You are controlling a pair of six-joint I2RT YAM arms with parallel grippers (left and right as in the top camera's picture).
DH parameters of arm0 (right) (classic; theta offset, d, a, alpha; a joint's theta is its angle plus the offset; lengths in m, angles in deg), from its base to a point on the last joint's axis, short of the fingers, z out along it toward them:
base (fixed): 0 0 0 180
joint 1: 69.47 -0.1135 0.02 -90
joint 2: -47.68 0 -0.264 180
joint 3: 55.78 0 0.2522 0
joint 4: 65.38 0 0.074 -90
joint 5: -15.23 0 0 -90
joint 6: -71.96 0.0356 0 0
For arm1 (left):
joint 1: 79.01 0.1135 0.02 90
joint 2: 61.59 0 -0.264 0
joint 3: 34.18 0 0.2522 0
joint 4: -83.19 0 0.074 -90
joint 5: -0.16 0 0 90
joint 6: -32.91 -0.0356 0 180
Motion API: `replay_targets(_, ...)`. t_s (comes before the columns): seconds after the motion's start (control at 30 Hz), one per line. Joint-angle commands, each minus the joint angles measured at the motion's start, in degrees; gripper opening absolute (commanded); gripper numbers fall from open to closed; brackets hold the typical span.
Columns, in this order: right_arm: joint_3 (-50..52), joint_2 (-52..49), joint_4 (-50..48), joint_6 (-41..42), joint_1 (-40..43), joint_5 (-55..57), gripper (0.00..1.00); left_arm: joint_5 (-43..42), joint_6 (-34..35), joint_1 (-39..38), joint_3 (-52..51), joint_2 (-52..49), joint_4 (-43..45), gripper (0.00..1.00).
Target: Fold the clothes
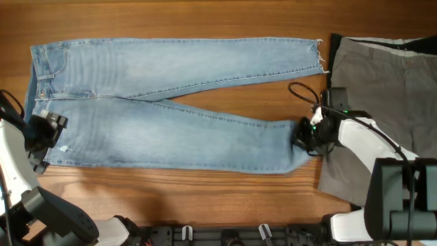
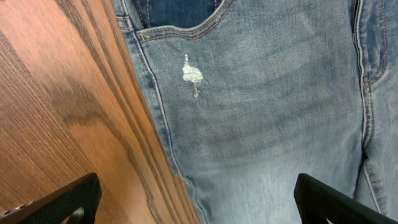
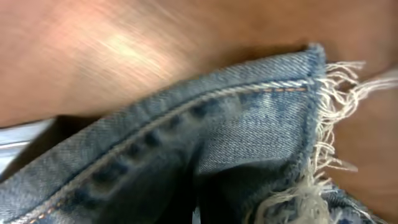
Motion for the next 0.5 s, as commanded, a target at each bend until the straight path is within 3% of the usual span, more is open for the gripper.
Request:
replay_targets(0.0, 3.0, -4.2, -10.7, -0.2, -0.4, -0.5, 0.04, -0.5, -0.7, 0.4, 0.4, 1.0, 0.4, 1.00)
replay_targets(0.13, 0.9, -4.2, -18.0, 1.5, -0.3, -2.4, 0.04, -0.5, -0.7, 0.5, 0.4, 1.0, 1.0, 1.00)
replay_targets(0.23, -2.4, -4.0, -16.6, 0.9, -0.3, -2.5, 0.05, -0.3, -0.7, 0.7, 0.4, 1.0, 1.9, 1.00)
replay_targets(0.37, -8.6, -2.6, -10.0, -4.3, 1.0, -2.3, 0.36, -0.3, -0.5, 2.3, 0.4, 1.0, 3.8, 1.00)
replay_targets(0.47, -12.4, -0.7, -3.1, -7.0, 2.1, -2.2, 0.45, -0.3, -0.3, 4.2, 0.4, 1.0, 4.0, 1.00)
